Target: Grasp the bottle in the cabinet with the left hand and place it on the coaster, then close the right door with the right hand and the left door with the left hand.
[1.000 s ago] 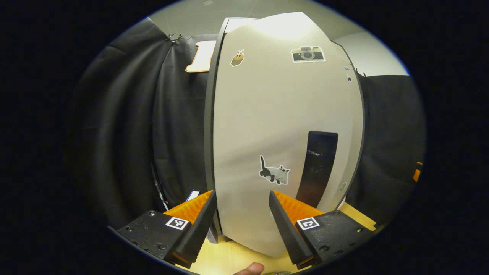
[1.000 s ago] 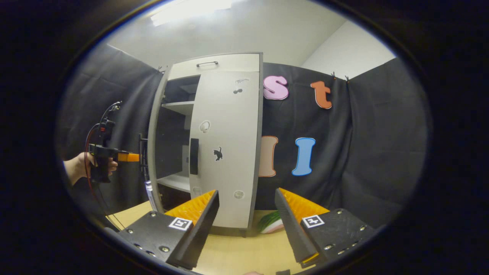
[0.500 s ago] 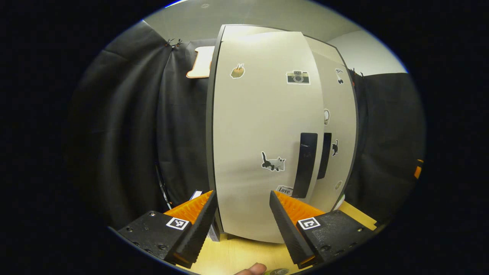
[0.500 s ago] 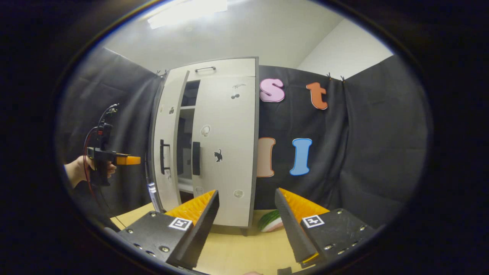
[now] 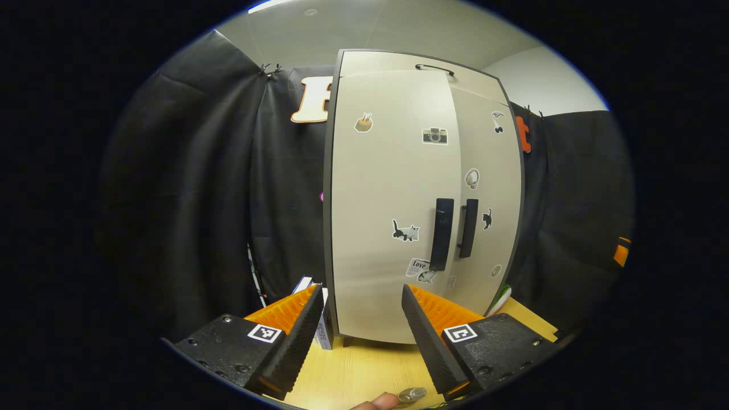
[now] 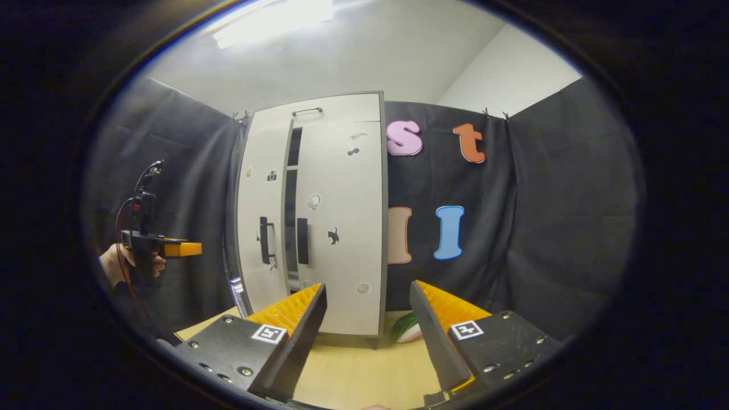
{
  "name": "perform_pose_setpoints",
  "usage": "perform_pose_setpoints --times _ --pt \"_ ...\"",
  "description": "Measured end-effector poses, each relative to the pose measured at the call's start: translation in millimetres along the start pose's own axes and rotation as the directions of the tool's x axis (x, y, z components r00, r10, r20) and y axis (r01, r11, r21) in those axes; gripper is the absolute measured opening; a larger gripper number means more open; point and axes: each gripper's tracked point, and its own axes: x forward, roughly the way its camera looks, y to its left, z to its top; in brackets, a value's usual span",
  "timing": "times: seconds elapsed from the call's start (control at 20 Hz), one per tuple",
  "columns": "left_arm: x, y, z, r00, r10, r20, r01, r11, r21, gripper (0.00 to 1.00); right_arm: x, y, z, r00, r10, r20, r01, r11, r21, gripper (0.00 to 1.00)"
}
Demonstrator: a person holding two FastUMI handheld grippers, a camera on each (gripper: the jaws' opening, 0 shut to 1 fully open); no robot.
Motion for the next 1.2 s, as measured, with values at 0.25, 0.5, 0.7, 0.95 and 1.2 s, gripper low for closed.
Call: perform_pose_setpoints --times 0.25,0.5,0.7,0.95,1.2 --pt "-27 -7 2 1.0 0.027 0.007 -0.027 1.0 0.006 0.88 0 13 13 1.0 -0.012 0.013 0.011 1.0 0.017 0.89" --pt "-50 -28 3 0.999 0.045 0.017 -0.045 0.999 0.013 0.88 2 39 21 1.0 -0.005 0.021 0.004 1.0 0.027 0.89" --pt "-71 -51 8 0.998 0.037 0.044 -0.039 0.998 0.051 0.88 1 48 29 0.998 -0.047 0.029 0.047 0.999 -0.001 0.9" --pt "-98 -78 15 0.996 0.018 0.082 -0.022 0.998 0.05 0.88 3 73 37 0.999 -0.02 0.046 0.019 1.0 0.023 0.89" --pt "-106 -95 12 0.996 -0.009 0.088 0.009 1.0 0.002 0.88 -9 78 39 0.998 -0.012 0.069 0.01 1.0 0.02 0.89"
